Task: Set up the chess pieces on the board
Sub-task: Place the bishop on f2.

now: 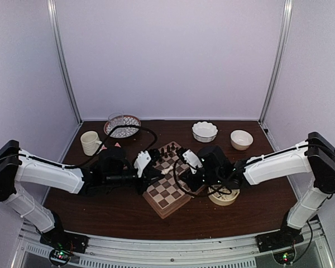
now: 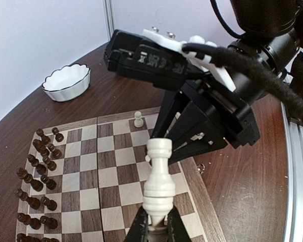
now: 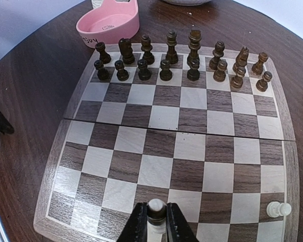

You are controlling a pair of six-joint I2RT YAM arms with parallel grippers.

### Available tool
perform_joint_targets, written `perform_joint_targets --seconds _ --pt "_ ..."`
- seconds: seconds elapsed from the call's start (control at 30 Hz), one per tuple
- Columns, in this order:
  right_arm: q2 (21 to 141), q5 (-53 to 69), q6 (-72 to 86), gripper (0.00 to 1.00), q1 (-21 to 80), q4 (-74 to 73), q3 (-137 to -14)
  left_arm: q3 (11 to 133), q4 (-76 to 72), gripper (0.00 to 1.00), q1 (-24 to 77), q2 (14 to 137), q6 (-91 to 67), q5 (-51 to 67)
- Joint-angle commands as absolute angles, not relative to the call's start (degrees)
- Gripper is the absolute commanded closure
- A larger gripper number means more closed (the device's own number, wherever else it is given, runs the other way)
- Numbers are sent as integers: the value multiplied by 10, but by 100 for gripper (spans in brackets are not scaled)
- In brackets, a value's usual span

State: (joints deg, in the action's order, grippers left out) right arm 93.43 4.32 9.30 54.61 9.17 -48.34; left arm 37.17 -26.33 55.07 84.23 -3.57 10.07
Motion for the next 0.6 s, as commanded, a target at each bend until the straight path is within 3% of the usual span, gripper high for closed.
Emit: perform_joint_targets --seconds 0.0,0.57 --pt "952 49 97 86 542 77 -505 368 -272 96 548 833 -40 86" --pt "976 43 95 80 536 64 -526 378 -257 90 548 841 -41 83"
